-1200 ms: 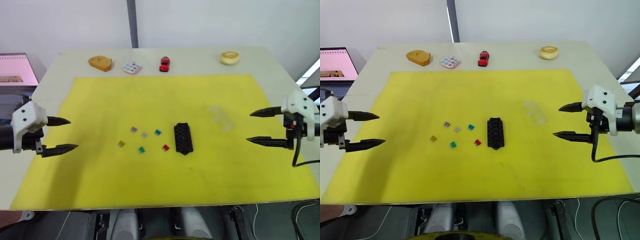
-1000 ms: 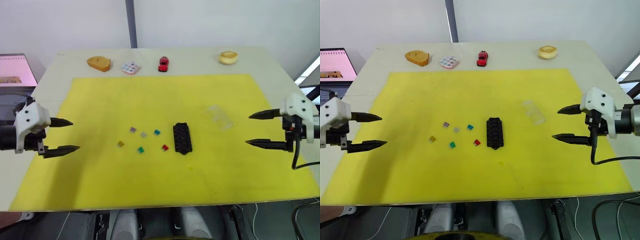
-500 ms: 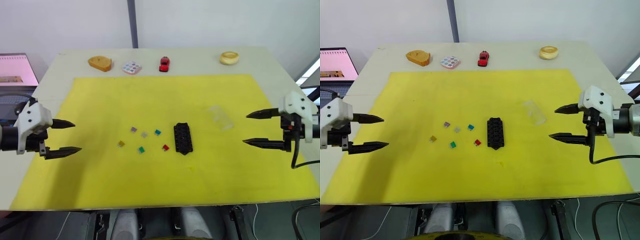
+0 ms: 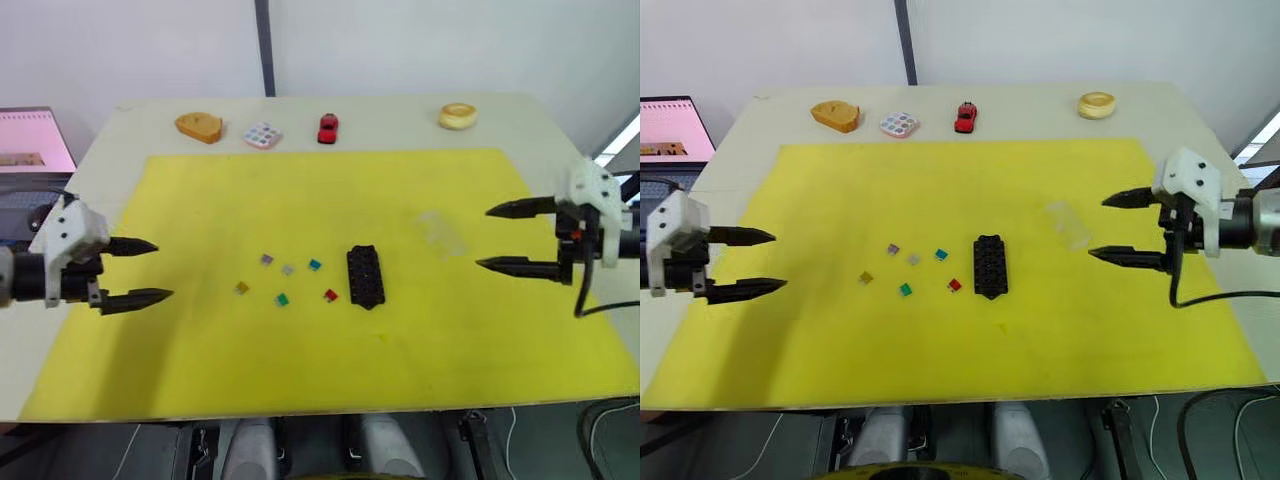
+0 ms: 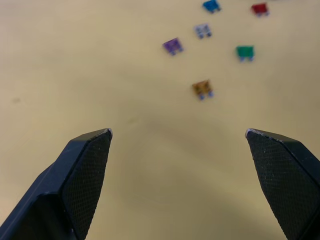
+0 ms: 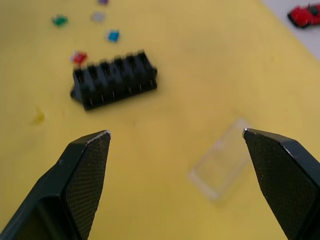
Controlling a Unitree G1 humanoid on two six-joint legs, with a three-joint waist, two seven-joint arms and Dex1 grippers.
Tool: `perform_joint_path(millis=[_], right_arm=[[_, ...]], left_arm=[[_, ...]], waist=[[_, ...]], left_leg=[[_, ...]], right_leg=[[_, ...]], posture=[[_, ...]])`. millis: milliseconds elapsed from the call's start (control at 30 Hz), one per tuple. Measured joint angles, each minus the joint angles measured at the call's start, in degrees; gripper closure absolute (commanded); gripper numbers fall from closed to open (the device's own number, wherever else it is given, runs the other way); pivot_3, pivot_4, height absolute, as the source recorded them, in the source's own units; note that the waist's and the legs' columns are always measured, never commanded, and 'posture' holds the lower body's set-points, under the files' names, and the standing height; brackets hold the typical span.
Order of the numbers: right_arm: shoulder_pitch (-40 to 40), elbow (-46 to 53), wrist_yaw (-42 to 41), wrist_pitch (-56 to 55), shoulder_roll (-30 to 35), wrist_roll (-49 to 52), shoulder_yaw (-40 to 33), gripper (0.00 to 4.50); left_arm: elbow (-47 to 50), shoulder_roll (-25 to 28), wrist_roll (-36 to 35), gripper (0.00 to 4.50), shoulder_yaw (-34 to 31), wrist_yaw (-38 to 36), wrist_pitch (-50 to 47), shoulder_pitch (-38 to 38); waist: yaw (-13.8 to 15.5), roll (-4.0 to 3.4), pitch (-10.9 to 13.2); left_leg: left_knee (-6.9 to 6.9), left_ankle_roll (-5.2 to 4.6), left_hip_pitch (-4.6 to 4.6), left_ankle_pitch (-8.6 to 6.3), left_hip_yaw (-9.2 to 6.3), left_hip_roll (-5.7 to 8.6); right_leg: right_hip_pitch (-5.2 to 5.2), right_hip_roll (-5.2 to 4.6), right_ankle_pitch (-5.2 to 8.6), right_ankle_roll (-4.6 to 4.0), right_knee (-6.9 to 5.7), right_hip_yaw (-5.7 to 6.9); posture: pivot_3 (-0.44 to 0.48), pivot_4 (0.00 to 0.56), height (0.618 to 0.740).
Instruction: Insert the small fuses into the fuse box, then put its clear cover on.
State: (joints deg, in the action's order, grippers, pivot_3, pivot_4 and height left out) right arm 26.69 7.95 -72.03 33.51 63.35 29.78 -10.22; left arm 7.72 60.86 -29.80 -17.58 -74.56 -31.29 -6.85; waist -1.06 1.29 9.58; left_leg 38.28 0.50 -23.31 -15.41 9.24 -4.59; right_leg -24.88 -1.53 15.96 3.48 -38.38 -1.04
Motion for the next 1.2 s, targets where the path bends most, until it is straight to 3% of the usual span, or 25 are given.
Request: perform_joint_path(millis=[200,333,467,667,1200], right_arm=[[7.3,9.1,6.0,8.4,-9.1,5.5,6.5,0.02],[11.5,13.5,8.6,12.8,-12.9,7.4,11.6,0.0],[15.6,15.6,10.7,16.2,-17.0,7.8,16.2,0.0],[15.8,16.0,10.9,16.1,-17.4,7.1,19.0,0.0],[13.3,17.8,12.1,14.7,-17.1,6.2,18.2,0.0]], left_arm=[[0.1,-5.0,-5.9,0.0,5.5,2.5,-11.0,-3.4],[-2.8,-5.6,-7.2,1.33,7.9,2.6,-15.6,-6.0],[-7.5,-7.9,-8.0,1.33,10.8,3.7,-21.7,-9.7],[-15.5,-10.6,-9.7,1.33,12.3,3.8,-29.7,-14.7],[-20.7,-13.6,-9.6,1.33,14.6,3.3,-32.3,-18.4]], waist=[[0.1,0.0,0.0],[0.3,0.0,0.0],[0.3,0.02,0.0],[0.3,0.09,0.0],[0.3,0.1,0.0]], left_leg=[[0.02,0.06,-0.06,0.03,-0.08,0.0],[0.04,0.02,-0.06,0.01,-0.09,0.05],[0.05,0.0,-0.07,0.0,-0.1,0.07],[0.13,-0.01,-0.12,0.0,-0.14,0.09],[0.14,-0.01,-0.12,0.0,-0.18,0.1]], right_leg=[[-0.07,0.04,-0.01,0.01,-0.13,0.0],[-0.06,0.01,-0.01,0.01,-0.14,0.0],[-0.05,0.01,-0.01,0.01,-0.15,0.01],[-0.05,0.01,-0.01,0.02,-0.15,0.05],[-0.03,-0.01,-0.01,0.02,-0.16,0.05]], posture=[[0.0,0.15,0.74],[0.0,0.15,0.74],[0.0,0.15,0.74],[0.0,0.15,0.74],[0.0,0.15,0.74]])
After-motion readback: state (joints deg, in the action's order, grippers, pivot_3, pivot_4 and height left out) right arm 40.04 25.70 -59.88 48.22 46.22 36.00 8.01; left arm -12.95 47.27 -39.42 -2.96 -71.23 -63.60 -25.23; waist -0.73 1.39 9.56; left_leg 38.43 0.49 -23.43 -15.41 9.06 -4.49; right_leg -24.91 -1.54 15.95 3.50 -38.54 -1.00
